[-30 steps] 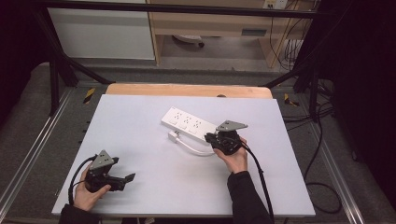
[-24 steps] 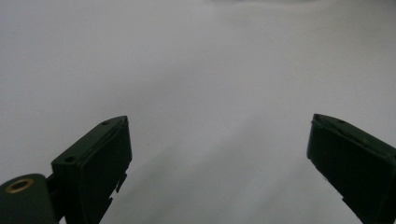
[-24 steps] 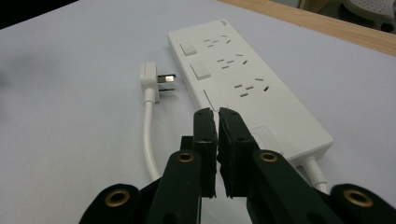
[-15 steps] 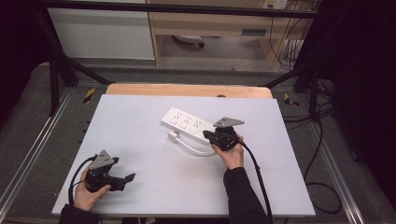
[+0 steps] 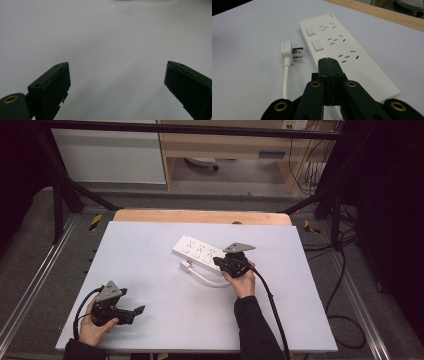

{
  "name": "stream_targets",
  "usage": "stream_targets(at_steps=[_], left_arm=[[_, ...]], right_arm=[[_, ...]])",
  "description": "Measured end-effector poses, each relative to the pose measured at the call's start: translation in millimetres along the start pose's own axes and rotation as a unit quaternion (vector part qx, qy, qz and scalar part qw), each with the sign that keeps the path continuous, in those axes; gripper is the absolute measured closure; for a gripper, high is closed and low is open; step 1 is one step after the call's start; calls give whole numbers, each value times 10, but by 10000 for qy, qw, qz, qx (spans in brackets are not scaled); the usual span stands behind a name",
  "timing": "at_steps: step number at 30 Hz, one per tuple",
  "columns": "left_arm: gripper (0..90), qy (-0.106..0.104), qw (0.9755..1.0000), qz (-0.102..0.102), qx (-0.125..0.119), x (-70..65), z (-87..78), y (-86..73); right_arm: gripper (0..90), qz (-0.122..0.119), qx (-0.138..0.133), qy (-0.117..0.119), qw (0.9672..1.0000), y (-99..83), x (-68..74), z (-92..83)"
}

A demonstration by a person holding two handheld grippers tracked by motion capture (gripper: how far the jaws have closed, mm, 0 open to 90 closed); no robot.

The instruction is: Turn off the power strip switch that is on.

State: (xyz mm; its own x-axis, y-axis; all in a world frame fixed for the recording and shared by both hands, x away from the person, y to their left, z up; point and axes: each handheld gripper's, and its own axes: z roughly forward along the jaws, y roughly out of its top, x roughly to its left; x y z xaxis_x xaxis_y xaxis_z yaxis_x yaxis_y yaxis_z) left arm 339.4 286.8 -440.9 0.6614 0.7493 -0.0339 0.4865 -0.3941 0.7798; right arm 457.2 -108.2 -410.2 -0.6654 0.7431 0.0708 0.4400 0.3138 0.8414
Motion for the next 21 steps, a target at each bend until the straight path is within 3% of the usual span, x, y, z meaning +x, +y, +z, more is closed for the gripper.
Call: stream_targets(at_steps=[21], left_arm=[[65, -6, 10000, -8, 7, 3, 12, 5]], right_arm=[[900, -8, 47, 6, 10000, 150, 55, 269]])
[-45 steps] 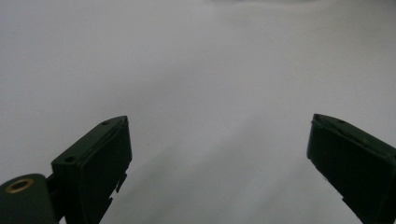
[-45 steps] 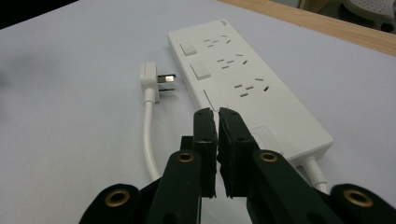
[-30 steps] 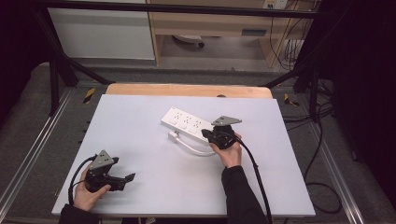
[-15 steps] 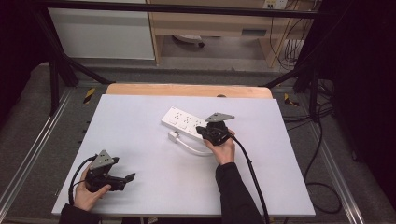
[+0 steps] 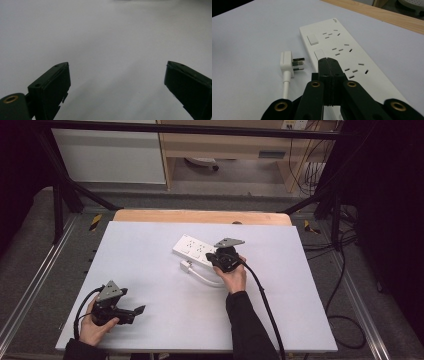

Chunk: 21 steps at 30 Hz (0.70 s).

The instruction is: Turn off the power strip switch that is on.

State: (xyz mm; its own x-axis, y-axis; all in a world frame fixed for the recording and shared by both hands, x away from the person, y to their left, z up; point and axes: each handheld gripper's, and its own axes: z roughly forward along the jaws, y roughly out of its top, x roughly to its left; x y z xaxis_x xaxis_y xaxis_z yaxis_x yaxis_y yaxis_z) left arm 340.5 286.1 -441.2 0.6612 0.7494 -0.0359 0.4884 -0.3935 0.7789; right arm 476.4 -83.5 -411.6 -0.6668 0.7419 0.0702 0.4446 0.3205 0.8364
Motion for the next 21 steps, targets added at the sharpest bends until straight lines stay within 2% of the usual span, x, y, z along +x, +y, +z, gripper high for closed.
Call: stream_targets(at_steps=[11, 21], left_arm=[[65, -1, 10000, -1, 3, 4, 4, -1], [65, 5, 10000, -1, 1, 10, -3, -5]], right_arm=[[900, 97, 89, 6, 9999, -32, -31, 104], [900, 31, 224, -7, 9997, -10, 9, 236]])
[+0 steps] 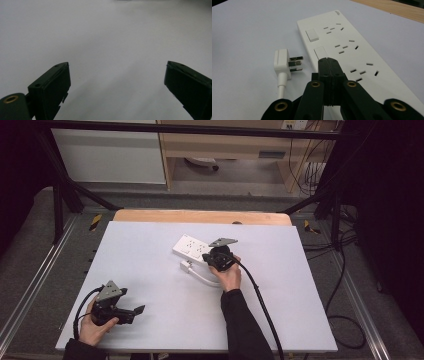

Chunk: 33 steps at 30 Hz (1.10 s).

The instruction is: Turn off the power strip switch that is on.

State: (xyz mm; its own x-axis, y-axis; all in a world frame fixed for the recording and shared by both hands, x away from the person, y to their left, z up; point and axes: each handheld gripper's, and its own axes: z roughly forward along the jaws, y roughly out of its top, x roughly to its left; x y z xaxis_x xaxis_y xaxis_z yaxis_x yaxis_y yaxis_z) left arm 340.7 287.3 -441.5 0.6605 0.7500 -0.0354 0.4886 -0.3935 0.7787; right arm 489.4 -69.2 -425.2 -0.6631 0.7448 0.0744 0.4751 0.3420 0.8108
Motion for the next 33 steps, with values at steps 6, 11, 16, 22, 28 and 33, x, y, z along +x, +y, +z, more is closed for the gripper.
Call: stream_targets(at_steps=[6, 11, 16, 22, 28, 33], left_arm=[[65, 2, 10000, -11, -8, 5, -5, -4], [65, 0, 10000, -4, 0, 3, -2, -4], [65, 3, 10000, 2, -8, -1, -6, -3], [66, 6, 10000, 0, -14, 1, -8, -3], [66, 4, 10000, 17, -15, -4, -11, 1], [66, 4, 10000, 20, -23, -6, -12, 2]], right_arm=[[900, -31, 51, -22, 10000, 6, 27, 57], [900, -7, 87, -72, 9999, -11, -3, 74], [900, 44, 119, -97, 9999, -22, -26, 91], [900, 37, 161, -91, 9998, -41, -26, 121], [900, 36, 136, -94, 9999, -47, -22, 125], [900, 41, 113, -88, 9999, -50, -23, 128]])
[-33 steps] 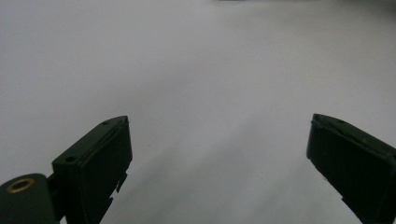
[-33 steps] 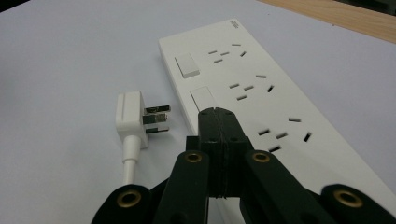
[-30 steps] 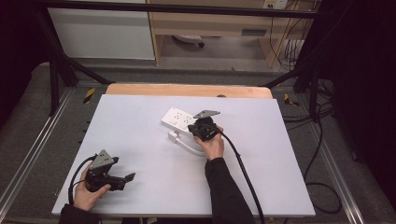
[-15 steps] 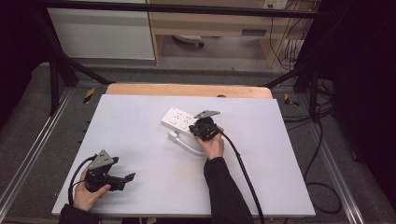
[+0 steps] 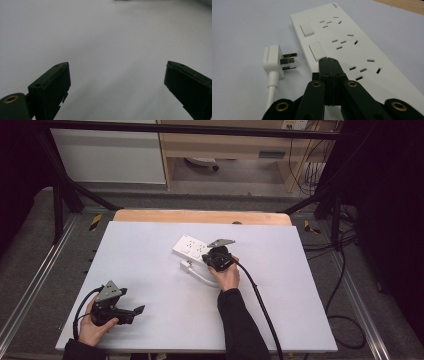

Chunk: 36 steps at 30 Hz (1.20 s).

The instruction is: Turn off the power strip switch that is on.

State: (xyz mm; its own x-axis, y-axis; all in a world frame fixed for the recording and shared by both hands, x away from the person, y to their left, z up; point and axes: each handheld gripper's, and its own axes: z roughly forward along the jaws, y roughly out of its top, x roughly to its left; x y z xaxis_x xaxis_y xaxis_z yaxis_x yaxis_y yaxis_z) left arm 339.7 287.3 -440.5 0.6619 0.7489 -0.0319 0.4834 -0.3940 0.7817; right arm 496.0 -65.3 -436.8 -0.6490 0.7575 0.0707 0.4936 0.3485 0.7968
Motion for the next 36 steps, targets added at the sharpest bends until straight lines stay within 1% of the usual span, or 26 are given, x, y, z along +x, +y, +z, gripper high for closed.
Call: stream_targets(at_steps=[2, 6, 10, 13, 26, 36], left_arm=[[66, 0, 10000, 0, 3, 1, 0, 0], [66, 2, 10000, 9, 0, -2, -1, 1], [66, 3, 10000, 8, 2, -3, 0, 2], [66, 7, 10000, 8, 3, -6, 0, 3], [66, 8, 10000, 17, 6, -6, 1, 3], [67, 17, 10000, 14, -2, -1, -6, 3]], right_arm=[[900, -47, 6, -17, 10000, 1, 2, 0], [900, 3, -22, -10, 10000, -3, -1, 4], [900, -63, -31, -41, 10000, -2, 6, 7], [900, -43, -36, -25, 10000, -4, -1, 7], [900, -99, -54, -54, 9999, -5, 14, 16], [900, -137, -144, -40, 9998, -14, 42, 64]])
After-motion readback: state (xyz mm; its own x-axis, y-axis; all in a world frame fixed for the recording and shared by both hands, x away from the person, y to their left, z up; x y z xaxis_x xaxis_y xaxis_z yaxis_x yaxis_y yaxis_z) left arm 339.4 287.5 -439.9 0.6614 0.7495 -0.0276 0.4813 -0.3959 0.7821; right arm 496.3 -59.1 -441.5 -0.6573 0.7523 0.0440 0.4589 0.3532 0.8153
